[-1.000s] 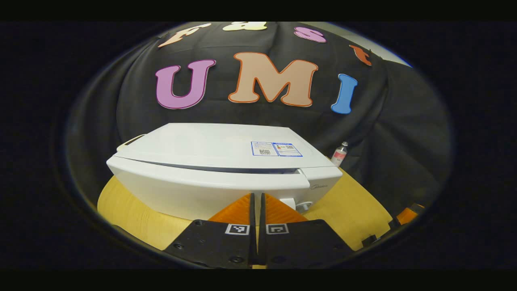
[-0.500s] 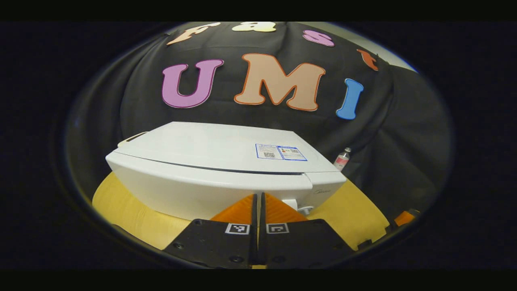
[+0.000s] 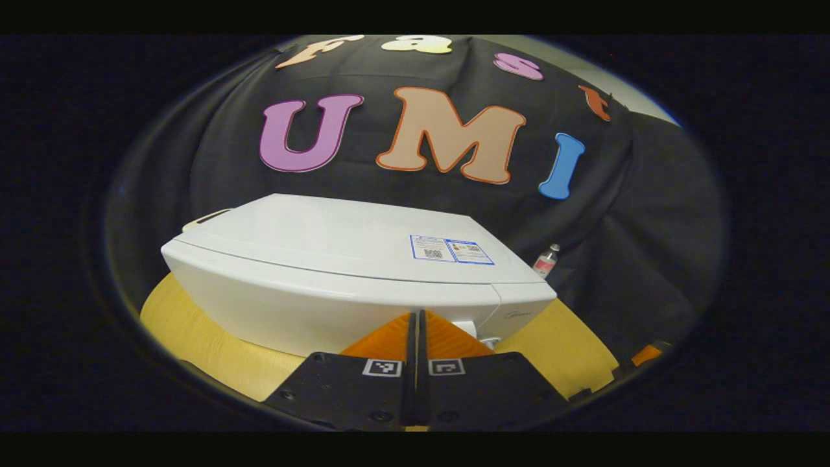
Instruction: Open the microwave oven with the left hand, put the food in, and close the microwave oven.
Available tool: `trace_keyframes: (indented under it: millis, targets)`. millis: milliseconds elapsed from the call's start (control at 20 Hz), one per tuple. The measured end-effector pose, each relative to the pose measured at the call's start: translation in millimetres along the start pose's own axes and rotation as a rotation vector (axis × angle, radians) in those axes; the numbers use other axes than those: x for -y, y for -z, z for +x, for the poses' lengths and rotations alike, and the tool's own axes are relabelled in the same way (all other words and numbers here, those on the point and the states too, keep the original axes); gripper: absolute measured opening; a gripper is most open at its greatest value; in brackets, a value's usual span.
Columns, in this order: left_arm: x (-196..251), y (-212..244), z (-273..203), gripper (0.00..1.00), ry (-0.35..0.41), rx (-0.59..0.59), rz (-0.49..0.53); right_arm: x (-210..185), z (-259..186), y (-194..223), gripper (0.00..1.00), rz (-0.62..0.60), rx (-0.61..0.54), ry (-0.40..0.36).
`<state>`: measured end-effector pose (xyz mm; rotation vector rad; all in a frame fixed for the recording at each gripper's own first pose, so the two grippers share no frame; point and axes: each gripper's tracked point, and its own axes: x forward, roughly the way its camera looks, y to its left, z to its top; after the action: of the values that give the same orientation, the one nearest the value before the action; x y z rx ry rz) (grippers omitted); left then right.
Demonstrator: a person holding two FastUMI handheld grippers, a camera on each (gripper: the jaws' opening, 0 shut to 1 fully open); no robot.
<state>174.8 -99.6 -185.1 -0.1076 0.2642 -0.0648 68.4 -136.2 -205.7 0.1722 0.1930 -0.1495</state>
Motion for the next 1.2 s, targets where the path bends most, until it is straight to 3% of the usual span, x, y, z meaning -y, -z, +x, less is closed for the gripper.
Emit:
trace_keyframes:
  millis: [650, 900, 950, 1200]
  targets:
    - [0.7, 2.6, 0.8, 0.01, -0.013, 0.0, 0.034, 16.9, -30.0, -4.0, 0.92, 0.0, 0.031, 0.041]
    - [-1.0, -19.7, -19.6, 0.0, -0.028, 0.075, 0.082, 25.7, -44.3, -8.0, 0.92, 0.0, 0.056, 0.061]
    - [-1.8, -22.3, -27.7, 0.12, -0.029, 0.085, 0.092, 25.9, -46.0, -8.3, 0.92, 0.004, 0.059, 0.06]
    - [-10.6, -42.2, -70.7, 0.43, -0.042, 0.163, 0.125, 8.2, -47.5, -9.3, 0.92, -0.016, 0.045, 0.005]
